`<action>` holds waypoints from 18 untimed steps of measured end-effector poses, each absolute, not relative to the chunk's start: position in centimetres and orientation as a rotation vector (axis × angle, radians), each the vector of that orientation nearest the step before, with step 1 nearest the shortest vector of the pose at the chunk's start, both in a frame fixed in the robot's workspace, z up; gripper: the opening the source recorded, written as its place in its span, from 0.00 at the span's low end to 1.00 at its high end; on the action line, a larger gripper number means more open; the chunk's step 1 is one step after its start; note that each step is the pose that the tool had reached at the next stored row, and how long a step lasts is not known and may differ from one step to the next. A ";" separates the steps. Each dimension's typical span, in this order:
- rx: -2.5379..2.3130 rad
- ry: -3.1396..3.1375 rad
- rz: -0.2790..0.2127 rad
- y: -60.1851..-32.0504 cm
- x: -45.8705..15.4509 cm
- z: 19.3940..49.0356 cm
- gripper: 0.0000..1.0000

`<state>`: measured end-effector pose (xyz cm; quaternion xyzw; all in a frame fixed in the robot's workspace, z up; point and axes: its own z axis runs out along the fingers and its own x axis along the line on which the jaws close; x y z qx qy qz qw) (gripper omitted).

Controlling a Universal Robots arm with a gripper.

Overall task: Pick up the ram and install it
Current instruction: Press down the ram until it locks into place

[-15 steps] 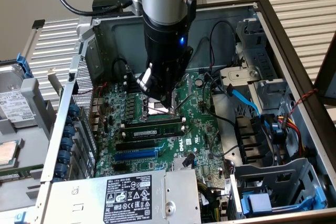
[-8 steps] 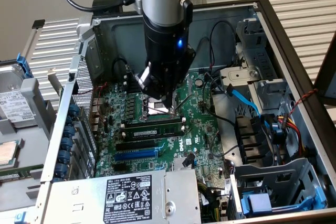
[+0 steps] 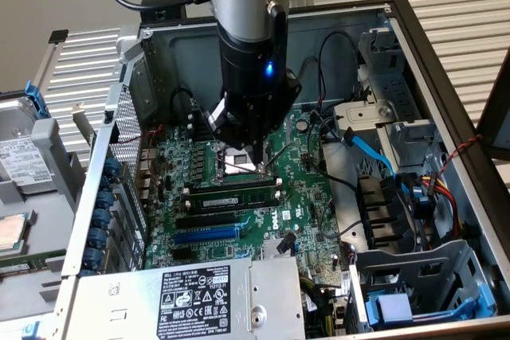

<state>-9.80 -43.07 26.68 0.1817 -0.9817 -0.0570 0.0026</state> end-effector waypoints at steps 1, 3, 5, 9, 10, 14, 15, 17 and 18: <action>0.542 -3.085 -0.179 -43.1 -9.8 26.7 0.11; 0.487 -3.096 -0.179 -43.1 -9.8 26.6 0.11; 0.432 -3.107 -0.179 -43.1 -9.8 26.6 0.11; 0.317 -3.125 -0.180 -43.1 -9.8 26.5 0.11; 0.290 -3.128 -0.179 -43.1 -9.8 26.5 0.11; 0.176 -3.141 -0.179 -43.1 -9.8 26.4 0.11; 0.146 -3.143 -0.179 -43.1 -9.8 26.4 0.11; 0.091 -3.147 -0.179 -43.1 -9.8 26.3 0.11; 0.064 -3.149 -0.179 -43.1 -9.8 26.3 0.11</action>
